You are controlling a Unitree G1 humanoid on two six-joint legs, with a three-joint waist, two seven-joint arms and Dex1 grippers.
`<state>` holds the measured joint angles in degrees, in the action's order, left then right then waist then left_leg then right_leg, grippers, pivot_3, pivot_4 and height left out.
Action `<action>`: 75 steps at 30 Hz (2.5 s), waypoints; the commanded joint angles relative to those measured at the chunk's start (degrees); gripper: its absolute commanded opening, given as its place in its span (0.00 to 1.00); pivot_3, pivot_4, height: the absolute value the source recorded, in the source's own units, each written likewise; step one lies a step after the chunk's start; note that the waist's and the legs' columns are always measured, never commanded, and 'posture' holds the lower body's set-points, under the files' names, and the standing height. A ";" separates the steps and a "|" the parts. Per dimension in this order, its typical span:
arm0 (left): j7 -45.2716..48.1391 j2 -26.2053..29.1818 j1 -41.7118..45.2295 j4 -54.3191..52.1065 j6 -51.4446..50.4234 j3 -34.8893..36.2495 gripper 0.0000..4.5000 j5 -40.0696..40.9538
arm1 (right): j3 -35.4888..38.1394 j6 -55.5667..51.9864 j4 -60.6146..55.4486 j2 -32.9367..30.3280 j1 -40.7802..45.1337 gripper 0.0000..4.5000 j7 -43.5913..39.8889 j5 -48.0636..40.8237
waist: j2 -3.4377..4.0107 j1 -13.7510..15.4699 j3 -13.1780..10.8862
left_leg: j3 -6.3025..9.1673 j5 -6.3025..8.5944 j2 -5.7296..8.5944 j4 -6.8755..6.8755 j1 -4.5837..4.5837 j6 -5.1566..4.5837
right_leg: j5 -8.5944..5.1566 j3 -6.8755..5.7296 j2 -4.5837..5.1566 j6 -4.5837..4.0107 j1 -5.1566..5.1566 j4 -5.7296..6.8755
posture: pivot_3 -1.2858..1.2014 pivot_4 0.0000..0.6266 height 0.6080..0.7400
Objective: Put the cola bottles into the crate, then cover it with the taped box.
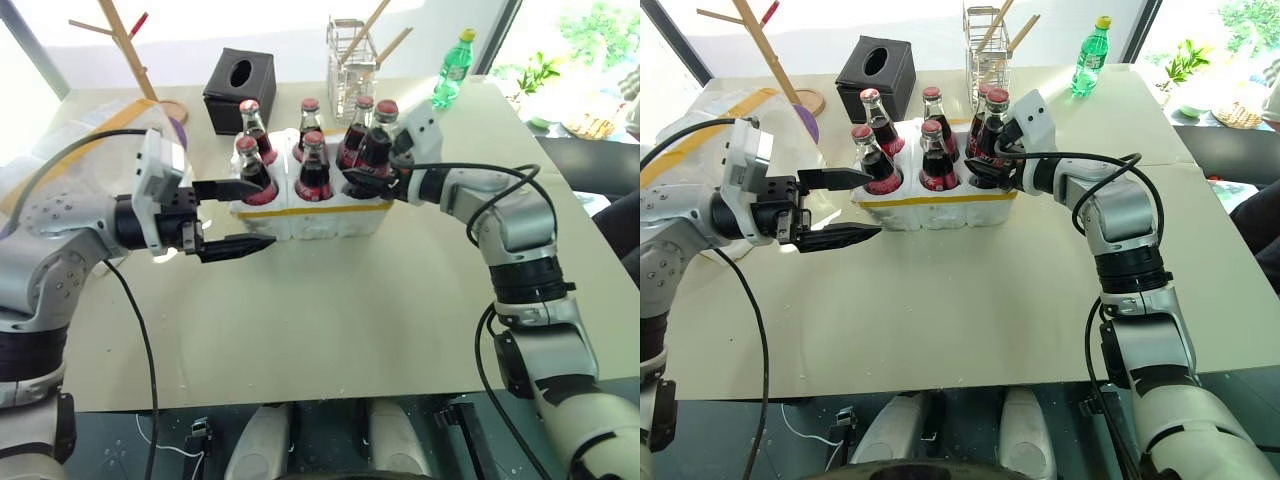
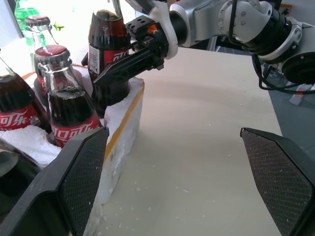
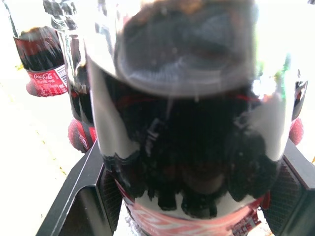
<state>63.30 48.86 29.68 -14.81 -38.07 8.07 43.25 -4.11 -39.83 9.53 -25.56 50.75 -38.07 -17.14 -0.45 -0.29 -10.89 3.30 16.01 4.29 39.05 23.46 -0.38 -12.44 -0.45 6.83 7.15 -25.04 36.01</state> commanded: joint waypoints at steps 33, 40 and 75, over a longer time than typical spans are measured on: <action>24.96 38.66 -22.66 58.93 26.97 21.17 1.00 -30.81 | 20.24 -17.18 -24.38 -24.43 -0.56 1.00 -25.40 -33.69 | -0.05 -0.05 0.03 | -0.84 0.28 -0.41 -0.49 -0.12 -0.47 | -0.07 0.05 0.02 -0.06 -0.15 -0.55 | 0.52 0.24 1.00; 20.45 31.91 12.89 77.09 34.44 -2.85 1.00 -46.88 | 20.00 -17.10 -25.26 -26.53 0.09 1.00 -25.23 -36.45 | -0.23 -0.38 0.07 | -0.94 0.33 -0.29 -0.25 -0.07 -0.57 | -0.03 0.04 0.02 0.01 -0.27 0.04 | 0.52 0.24 1.00; -9.20 15.22 37.04 63.25 62.20 -8.26 0.07 -55.61 | 27.50 -16.79 -30.97 -36.10 -13.45 1.00 -18.12 -42.87 | -0.78 -0.01 0.04 | -1.45 0.57 -0.24 0.17 0.00 -0.98 | 0.08 0.07 0.38 0.20 -0.38 0.10 | 0.52 0.24 1.00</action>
<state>58.15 63.89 65.78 54.72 20.82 -0.92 -11.99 21.18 -57.50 -20.25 -61.07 37.11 -56.63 -59.02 -1.23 -0.29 -10.86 1.84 16.58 4.06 39.23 23.46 -1.36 -12.36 -0.37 7.22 7.36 -25.42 36.11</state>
